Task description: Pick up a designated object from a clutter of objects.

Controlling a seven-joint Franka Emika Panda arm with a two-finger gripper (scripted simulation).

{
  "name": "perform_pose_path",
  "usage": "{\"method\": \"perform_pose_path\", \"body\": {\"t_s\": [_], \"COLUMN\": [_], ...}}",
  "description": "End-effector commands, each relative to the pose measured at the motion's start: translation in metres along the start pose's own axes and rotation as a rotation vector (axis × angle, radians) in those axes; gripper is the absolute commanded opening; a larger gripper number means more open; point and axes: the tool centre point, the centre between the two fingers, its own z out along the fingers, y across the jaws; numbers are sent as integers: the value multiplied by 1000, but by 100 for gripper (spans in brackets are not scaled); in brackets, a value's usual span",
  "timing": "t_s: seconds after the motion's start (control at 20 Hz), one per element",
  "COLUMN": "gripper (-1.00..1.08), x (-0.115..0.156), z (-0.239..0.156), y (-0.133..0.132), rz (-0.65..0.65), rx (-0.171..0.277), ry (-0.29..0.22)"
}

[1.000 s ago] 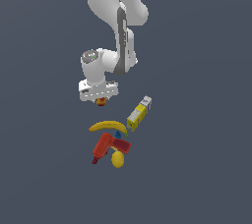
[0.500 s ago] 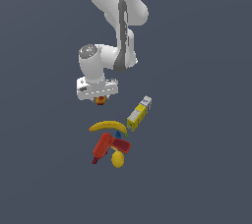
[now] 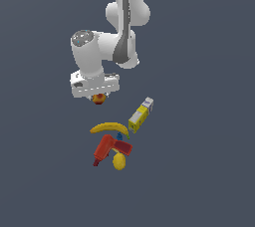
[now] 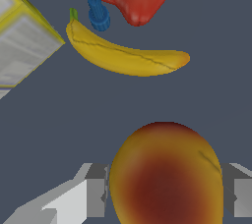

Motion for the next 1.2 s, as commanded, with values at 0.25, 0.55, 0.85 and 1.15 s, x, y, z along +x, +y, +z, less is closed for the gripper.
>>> {"method": "perform_pose_path", "body": {"t_s": [0.25,0.55,0.85,1.15], "gripper": [-100,-100,-100,-100], "x": [32,60,87,111], "z": [-64,-117,-167,-209], "y": [5,9,13,17], "rz": [0,0,0,-1], "rx": [-1,-1,0,1], "ry": [0,0,1,1]}}
